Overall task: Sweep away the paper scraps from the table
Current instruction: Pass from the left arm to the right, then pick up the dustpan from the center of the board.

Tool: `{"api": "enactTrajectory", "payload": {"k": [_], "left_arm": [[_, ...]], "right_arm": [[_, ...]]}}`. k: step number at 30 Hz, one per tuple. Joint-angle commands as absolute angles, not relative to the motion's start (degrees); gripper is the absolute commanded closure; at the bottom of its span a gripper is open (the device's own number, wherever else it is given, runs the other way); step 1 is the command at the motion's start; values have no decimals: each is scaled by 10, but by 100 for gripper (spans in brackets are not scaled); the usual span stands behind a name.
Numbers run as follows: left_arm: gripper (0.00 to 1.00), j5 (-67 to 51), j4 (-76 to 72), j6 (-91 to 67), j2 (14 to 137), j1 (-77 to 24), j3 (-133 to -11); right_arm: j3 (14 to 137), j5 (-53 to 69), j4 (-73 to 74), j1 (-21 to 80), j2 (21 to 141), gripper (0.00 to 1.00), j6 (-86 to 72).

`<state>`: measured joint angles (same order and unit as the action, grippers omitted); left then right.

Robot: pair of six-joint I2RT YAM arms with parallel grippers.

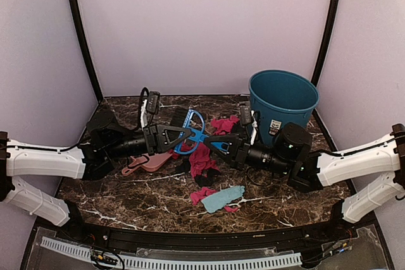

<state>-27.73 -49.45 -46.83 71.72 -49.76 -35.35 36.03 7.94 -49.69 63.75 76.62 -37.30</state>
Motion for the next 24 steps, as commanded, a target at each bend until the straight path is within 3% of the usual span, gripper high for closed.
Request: {"api": "enactTrajectory", "payload": {"k": [1,4,9,13,18,24], "left_arm": [[99,-269,-507,-470,713,-501,-336],[89,-255,-499,-463,705,-501,-326],[55,-226,-456,-447,678,-501,-305],[36,-186,-391,-430,632,-501,-284],[28,-118,-290,-424,543,-501,-258],[26,-34,-123,-447,427,-500,-237]], "right_arm": [[368,64,-512,636,768,100,-351],[363,64,-501,636,764,100,-348],[347,50,-475,636,749,100,-336],[330,37,-455,636,734,100,-325],[314,16,-426,636,716,100,-311],[298,-32,-390,636,694,100,-291]]}}
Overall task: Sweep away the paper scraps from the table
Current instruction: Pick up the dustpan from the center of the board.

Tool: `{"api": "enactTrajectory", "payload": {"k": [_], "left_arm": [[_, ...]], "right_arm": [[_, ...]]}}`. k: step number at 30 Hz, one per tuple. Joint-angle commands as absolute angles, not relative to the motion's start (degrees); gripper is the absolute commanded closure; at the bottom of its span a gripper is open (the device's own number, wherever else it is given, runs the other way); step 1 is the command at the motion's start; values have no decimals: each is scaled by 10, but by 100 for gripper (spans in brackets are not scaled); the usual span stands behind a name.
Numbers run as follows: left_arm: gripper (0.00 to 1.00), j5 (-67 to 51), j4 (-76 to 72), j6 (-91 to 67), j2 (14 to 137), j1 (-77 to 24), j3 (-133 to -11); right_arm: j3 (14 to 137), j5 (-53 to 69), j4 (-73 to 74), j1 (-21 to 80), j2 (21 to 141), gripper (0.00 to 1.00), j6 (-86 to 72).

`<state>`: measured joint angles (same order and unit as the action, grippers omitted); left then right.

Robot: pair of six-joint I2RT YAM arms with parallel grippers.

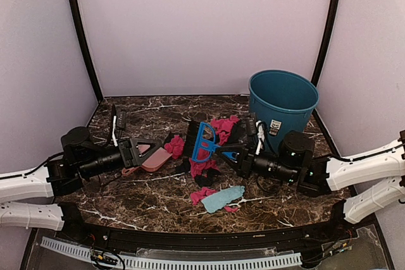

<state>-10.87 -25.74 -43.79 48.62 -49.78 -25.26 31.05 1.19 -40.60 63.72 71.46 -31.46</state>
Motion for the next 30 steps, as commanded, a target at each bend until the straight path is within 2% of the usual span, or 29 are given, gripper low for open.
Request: {"api": "enactTrajectory", "payload": {"k": [1,7,19,24,30], "left_arm": [[26,-15,-101,-458,402,-500,-236],[27,92,54,-524,310,-500,-216],[31,183,281,-661,220,-500,-197],[31,192,298,-686,188,-501,-171],[31,205,232,-692,199,-501,-124]], "right_arm": [[297,-39,-384,636,691,100,-288],[293,-66,-360,636,688,100,-279],[298,-75,-354,636,713,100,-273],[300,-64,-360,636,725,100,-273],[296,-62,-364,636,728,100,-276]]}}
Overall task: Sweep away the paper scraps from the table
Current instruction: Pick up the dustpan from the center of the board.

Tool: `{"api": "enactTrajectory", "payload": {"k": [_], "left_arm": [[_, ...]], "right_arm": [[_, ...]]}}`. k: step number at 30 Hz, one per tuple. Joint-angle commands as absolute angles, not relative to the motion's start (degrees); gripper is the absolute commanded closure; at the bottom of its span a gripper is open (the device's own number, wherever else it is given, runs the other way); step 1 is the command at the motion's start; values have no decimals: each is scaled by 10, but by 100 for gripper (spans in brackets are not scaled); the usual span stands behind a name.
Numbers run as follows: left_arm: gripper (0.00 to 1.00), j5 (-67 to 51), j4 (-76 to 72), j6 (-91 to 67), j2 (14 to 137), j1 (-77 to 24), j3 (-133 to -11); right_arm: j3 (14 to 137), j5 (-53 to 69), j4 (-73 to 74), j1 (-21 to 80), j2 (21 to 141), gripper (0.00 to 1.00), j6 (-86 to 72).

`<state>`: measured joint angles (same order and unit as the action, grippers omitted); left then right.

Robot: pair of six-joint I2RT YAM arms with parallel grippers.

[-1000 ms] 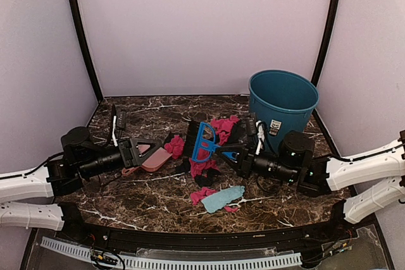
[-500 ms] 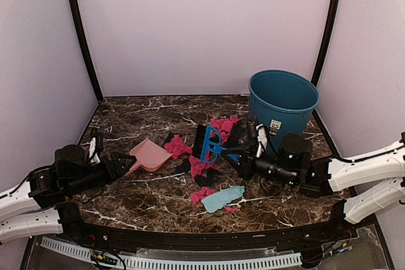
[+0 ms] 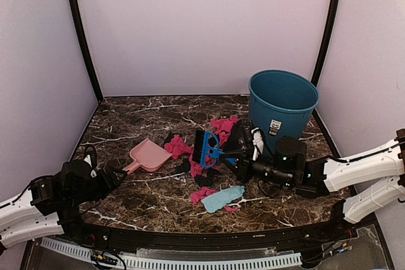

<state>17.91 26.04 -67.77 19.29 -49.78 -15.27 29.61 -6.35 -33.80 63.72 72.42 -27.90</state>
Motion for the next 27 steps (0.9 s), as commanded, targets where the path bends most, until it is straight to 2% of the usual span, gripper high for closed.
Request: {"api": "enactTrajectory", "payload": {"k": [1,6,16,20,27], "left_arm": [[31,215,224,-692,206,-501,-119],[30,239,152,-681,223,-501,-87],[20,257,89,-662,272,-494,-77],[16,226,73,-646,288,-467,-80],[15,127,14,-618,296,-375,-56]], "right_arm": [[296,-63,-364,636,728,100,-276],[293,-66,-360,636,728,100,-276],[293,-73,-356,636,732,100,-269],[295,-72,-356,636,736,100,-268],[294,-75,-357,636,739,100,-265]]}}
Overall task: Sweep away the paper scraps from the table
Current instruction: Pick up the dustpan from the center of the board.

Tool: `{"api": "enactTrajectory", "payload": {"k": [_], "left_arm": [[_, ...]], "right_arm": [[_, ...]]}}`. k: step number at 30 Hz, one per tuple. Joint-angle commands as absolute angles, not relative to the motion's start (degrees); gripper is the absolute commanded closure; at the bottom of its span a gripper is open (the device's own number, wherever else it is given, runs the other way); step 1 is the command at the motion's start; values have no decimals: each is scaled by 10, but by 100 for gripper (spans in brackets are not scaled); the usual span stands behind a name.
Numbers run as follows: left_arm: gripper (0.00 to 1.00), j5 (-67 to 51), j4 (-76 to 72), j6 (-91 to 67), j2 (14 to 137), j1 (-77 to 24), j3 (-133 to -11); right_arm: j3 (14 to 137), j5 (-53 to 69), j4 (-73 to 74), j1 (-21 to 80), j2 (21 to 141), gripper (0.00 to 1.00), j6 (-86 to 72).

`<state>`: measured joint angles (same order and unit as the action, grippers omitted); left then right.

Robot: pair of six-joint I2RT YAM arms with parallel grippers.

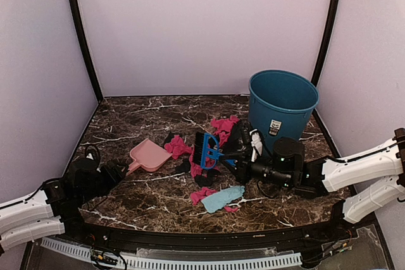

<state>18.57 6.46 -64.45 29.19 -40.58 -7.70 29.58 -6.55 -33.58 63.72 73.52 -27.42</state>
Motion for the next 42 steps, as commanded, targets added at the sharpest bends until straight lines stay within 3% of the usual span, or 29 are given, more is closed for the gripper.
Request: {"api": "enactTrajectory", "payload": {"k": [1,6,10,21,37,42], "left_arm": [[15,122,9,-616,297,-373,-53],[17,124,-17,-622,302,-370,-45],[27,124,-52,-632,316,-366,-33],[33,108,-135,-654,388,-354,-33],[52,126,-254,-702,485,-352,-24],[52,126,-283,-702,515,-351,-26]], "right_arm": [[294,-76,-357,636,739,100,-265],[293,-73,-358,636,738,100,-266],[290,-72,-360,636,736,100,-266],[287,-75,-361,636,737,100,-263],[288,-85,-358,636,744,100,-254],[288,-88,-358,636,747,100,-254]]}}
